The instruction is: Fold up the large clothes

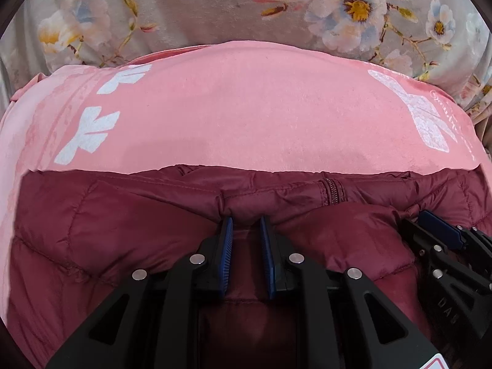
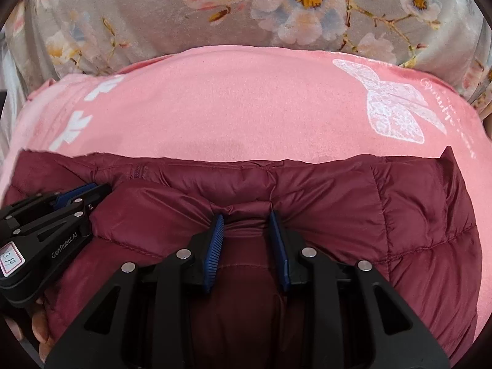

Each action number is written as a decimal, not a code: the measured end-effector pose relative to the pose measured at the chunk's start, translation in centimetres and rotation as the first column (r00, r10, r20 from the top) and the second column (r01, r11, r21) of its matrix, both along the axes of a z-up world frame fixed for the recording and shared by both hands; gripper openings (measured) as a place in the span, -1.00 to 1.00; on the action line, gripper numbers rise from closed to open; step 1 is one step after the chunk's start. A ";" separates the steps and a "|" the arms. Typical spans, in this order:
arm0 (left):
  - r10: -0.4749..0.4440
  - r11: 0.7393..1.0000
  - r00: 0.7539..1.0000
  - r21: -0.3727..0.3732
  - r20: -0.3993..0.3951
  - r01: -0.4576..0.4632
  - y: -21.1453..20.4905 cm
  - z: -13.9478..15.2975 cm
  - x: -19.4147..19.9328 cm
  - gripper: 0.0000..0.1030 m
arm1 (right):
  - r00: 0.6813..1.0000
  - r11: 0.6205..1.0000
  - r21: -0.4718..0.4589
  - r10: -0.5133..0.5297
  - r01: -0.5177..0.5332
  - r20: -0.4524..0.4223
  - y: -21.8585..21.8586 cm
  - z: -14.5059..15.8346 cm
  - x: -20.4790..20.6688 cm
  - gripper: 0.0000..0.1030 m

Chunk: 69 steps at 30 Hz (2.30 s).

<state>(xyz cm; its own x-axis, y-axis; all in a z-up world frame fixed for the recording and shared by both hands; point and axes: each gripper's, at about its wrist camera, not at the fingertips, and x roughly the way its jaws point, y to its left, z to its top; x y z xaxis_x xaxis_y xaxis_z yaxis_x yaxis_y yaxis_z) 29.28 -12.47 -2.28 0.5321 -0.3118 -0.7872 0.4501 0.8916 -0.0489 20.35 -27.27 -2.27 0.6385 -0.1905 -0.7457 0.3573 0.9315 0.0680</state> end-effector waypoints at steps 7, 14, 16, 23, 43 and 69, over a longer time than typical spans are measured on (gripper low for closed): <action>0.111 0.988 0.994 -0.103 -0.010 -0.112 9.7 4.9 -1.2 -0.56 | 0.990 0.991 0.040 -0.130 0.128 0.052 -3.3 3.5 -7.7 -0.38; 0.189 0.977 0.979 -0.091 -0.071 -0.195 13.5 0.9 -1.0 -0.55 | 0.989 0.989 0.013 -0.147 0.147 0.030 -3.0 0.5 -9.3 -0.39; 0.191 0.979 0.981 -0.062 -0.037 -0.193 13.0 0.3 -1.2 -0.53 | 0.990 0.990 -0.001 -0.141 0.141 0.026 -3.0 0.0 -8.9 -0.39; 0.189 0.982 0.982 -0.009 0.022 -0.189 11.9 2.0 -3.1 -0.59 | 0.989 0.991 0.008 -0.131 0.131 0.063 -1.1 1.9 -9.8 -0.35; 0.023 1.000 0.998 -0.011 0.051 -0.022 4.1 -0.4 -9.3 -0.57 | 0.998 0.996 -0.070 0.050 -0.048 0.027 7.3 -0.9 -8.0 -0.36; 0.223 0.961 0.974 -0.162 -0.032 -0.225 14.6 3.8 -12.9 0.34 | 0.994 0.995 -0.016 0.096 -0.095 0.045 10.9 3.2 -11.8 -0.35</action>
<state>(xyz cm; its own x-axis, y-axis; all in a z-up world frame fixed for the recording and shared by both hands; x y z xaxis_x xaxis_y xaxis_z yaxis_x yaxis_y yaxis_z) 16.40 2.12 1.51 0.5928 -0.3108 -0.7429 0.2378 0.9489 -0.2072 8.57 -16.37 0.97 0.6873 -0.1373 -0.7133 0.2634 0.9622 0.0685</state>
